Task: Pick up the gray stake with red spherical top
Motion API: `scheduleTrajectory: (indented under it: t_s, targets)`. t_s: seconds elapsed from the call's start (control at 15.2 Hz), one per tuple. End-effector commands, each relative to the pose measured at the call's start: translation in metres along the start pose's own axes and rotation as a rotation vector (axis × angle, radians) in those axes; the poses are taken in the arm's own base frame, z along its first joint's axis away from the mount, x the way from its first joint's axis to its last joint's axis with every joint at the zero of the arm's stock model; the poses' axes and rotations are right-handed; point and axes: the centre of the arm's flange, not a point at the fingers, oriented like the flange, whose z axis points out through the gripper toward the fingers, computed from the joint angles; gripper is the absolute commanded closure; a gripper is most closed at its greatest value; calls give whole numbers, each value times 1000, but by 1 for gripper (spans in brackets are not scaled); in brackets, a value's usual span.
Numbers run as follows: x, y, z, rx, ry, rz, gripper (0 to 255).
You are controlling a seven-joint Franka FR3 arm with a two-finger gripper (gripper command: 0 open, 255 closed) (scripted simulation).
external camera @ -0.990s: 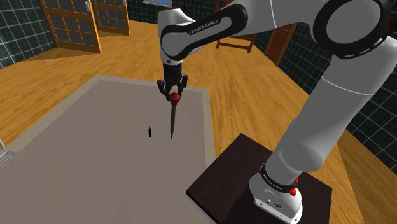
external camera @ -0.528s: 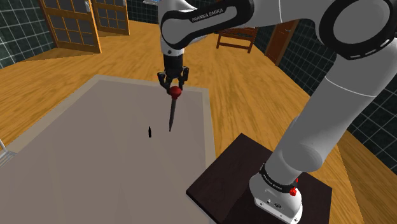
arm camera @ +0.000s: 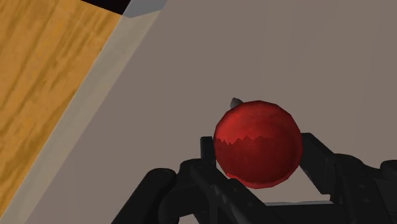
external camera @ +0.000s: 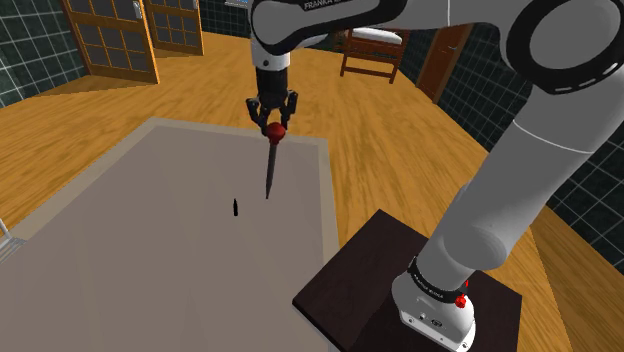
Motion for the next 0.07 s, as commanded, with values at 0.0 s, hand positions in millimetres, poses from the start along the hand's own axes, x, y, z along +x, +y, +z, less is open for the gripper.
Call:
scheduleTrajectory:
  t_s: [0.0]
  targets:
    - [0,1,-3,0,0,0,255]
